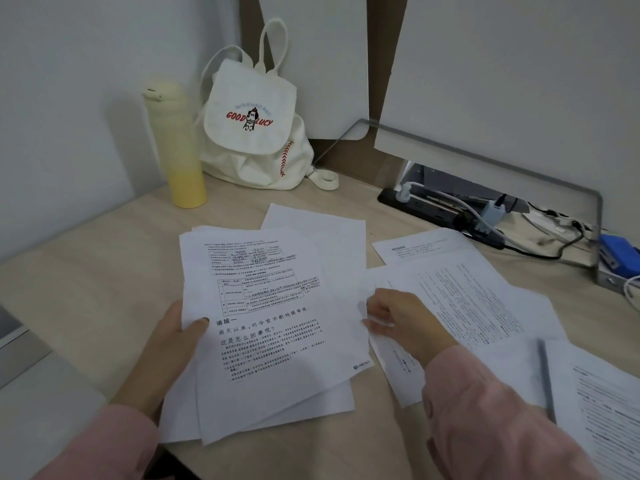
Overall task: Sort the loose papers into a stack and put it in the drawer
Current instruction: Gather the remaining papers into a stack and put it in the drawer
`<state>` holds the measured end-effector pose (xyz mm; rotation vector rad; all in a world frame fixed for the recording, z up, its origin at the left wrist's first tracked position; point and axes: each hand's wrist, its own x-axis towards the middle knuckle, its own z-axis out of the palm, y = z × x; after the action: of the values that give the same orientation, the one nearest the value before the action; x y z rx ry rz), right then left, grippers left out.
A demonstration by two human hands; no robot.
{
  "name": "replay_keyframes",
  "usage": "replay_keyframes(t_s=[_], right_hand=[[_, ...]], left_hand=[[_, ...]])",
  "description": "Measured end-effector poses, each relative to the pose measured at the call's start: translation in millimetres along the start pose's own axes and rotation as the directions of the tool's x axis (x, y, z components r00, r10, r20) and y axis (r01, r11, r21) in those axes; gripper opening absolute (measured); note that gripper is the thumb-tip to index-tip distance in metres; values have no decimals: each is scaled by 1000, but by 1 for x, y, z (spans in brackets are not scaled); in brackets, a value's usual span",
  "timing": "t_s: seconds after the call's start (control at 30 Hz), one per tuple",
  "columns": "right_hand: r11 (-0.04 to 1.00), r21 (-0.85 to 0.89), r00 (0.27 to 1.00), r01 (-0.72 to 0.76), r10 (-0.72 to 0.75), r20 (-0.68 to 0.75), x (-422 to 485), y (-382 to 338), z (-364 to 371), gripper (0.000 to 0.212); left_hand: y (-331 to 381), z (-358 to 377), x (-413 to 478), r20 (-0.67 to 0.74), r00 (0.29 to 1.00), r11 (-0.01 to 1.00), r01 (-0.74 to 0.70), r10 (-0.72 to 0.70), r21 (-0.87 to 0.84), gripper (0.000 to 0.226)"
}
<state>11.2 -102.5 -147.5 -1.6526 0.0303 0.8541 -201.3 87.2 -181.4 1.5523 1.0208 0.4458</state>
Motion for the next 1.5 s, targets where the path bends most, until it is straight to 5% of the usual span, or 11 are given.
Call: replay_keyframes(t_s=[0.17,0.3,0.43,0.57,0.63,0.7,0.97,1.1,1.37,1.5], right_hand=[[946,-307,994,107,-101,36,-2,5,12,15],[795,-522,918,309,-392,-53,-8,-6,6,21],[546,-710,669,445,-729,-141,-32,-32,-19,20],[108,-901,317,420,-948,34,-66,-51,-29,25],[-81,-916,234,393,-954,185,-78,-51,-28,30],[-194,-896,244,400,-920,308,-79,-41,-23,38],[-200,-878,569,434,-695,440,-62,34,17,38],[-188,-887,656,423,-612,442,-61,51,32,35],[-152,-905,562,396,-739,370,-53,48,27,37],[-19,-823,364,568,-891,272,-47,31,2,20]], left_hand=[[-1,0,-4,15,1000,1000,21,-21,-3,28],[1,1,-7,9,1000,999,24,-24,-31,27],[1,5,-8,9,1000,998,24,-23,-62,25],[6,18,-17,66,998,988,20,-10,-155,26],[7,26,-21,86,996,977,43,-25,-211,27],[6,32,-26,100,994,960,67,-42,-271,30],[3,37,-33,107,994,945,64,-31,-320,32],[4,40,-34,91,996,951,35,-7,-309,28],[4,39,-34,99,995,965,36,-11,-261,24],[1,36,-31,152,988,945,58,-8,-323,31]])
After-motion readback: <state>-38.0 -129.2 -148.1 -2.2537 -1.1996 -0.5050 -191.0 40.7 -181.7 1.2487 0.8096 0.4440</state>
